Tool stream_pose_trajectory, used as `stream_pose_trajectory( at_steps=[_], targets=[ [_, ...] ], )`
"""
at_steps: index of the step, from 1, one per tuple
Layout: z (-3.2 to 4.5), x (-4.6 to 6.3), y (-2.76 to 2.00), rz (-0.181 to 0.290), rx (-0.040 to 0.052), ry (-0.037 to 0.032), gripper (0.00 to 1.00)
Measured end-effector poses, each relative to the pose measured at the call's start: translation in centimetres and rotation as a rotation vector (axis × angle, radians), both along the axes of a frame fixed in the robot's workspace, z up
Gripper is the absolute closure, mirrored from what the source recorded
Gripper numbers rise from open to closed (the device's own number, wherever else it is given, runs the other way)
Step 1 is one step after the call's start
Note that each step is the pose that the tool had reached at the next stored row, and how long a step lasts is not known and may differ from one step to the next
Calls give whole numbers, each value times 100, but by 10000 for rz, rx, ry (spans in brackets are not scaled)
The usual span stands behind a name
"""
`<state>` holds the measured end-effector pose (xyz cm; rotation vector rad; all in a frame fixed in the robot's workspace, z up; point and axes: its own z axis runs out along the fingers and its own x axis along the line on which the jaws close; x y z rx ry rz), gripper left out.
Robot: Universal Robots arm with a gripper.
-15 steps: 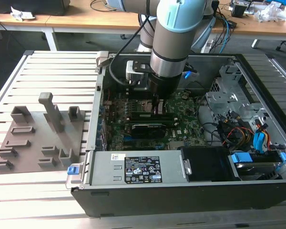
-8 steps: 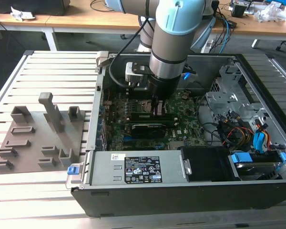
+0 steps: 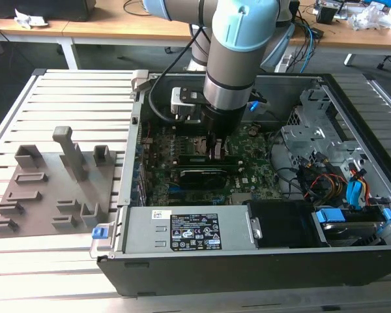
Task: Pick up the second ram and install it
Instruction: 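Insert the second ram into the second slot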
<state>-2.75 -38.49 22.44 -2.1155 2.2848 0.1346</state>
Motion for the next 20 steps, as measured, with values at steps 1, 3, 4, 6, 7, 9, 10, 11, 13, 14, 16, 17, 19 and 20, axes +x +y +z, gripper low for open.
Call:
stream_pose_trajectory(
  at_steps=[1,3,4,6,7,9,10,11,13,14,16,17,19,20],
  targets=[
    [1,17,0,-4,-4,8,86],
    [-2,27,0,-1,-2,0,86],
    [-7,27,-5,1,0,0,86],
    [-22,27,-7,3,-1,0,86],
    [-34,27,-7,3,-1,0,86],
    [-58,27,-7,3,-2,0,86],
    [-58,27,-7,3,-3,0,86],
    [-65,31,-5,7,13,-17,85],
    [-61,28,-7,5,1,-1,79],
    [-60,27,-7,3,-1,0,79],
    [138,25,-5,4,-1,-6,79],
    [254,24,20,2,-12,-6,79],
    [384,23,100,3,-98,-8,80],
    [418,22,117,3,-134,-9,87]
  ],
)
